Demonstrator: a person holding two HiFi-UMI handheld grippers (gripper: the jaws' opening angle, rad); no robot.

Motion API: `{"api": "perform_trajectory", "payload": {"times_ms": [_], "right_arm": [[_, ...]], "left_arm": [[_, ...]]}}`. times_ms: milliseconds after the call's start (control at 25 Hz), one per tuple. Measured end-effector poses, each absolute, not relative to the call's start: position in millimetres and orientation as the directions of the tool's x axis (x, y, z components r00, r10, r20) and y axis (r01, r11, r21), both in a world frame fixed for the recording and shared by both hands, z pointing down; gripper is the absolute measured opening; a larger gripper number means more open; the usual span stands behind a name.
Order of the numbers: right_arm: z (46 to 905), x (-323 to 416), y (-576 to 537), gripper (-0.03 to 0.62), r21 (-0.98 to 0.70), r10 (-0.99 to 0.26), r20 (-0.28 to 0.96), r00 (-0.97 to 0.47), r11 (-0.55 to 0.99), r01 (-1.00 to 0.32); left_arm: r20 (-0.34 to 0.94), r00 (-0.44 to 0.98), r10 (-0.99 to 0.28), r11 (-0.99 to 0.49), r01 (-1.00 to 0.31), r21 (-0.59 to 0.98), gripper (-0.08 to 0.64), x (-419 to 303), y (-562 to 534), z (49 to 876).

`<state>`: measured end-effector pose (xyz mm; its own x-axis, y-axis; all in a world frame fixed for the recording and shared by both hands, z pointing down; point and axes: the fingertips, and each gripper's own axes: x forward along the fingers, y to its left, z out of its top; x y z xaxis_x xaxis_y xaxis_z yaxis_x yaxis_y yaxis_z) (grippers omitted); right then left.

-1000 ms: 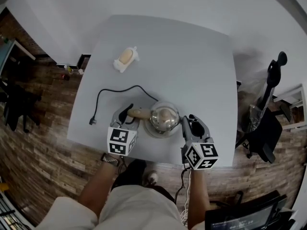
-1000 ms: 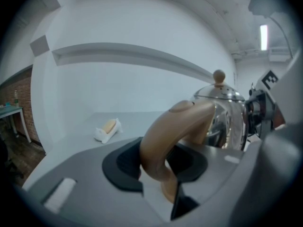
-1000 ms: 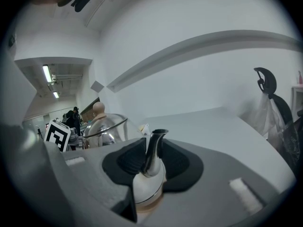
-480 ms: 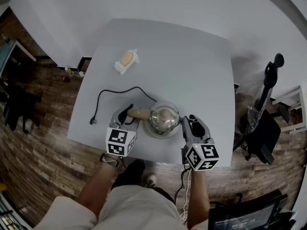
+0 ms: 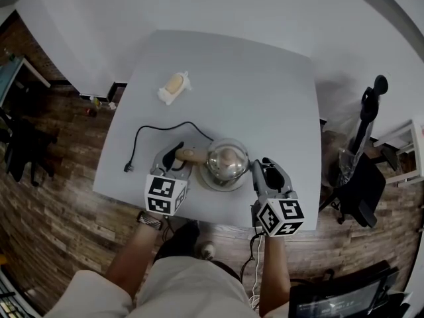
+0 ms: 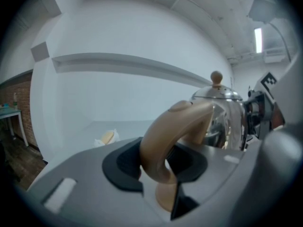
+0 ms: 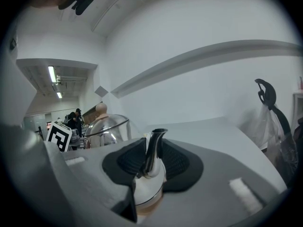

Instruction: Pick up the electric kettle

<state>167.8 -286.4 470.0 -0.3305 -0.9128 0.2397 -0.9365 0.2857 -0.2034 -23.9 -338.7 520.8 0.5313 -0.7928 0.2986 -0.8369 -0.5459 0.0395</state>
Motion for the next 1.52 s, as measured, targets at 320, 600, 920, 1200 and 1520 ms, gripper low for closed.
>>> {"api": "perform_trajectory", "payload": {"times_ms": [320,600,920,1200,1520], "right_arm": [[452,172,-281,0.104,-0.190,-0.921,0.201,-0.335,0.298,-0.935],[429,174,-281,0.104,-0.152,-0.928,0.160,-0.336,0.313,-0.937],[411,176,-274,0.106,-0.134,-0.933,0.128,-0.336,0.319,-0.938],[398,175,-270,0.107,-0.134,-0.933,0.107,-0.342,0.328,-0.935],[383,174,-263,0.109,-0.121,-0.933,0.095,-0.347,0.335,-0.934]], "left_arm": [[0.264,0.531,-0.805,-0.544,-0.839,0.028,0.150,-20,-334,501],[0.224,0.526,-0.820,-0.536,-0.844,0.021,0.146,-18,-331,484],[0.167,0.521,-0.837,-0.530,-0.848,-0.013,0.146,-17,-327,457],[0.127,0.514,-0.848,-0.523,-0.851,-0.050,0.144,-19,-323,436],[0.083,0.510,-0.856,-0.515,-0.855,-0.065,0.144,-20,-316,416]]}}
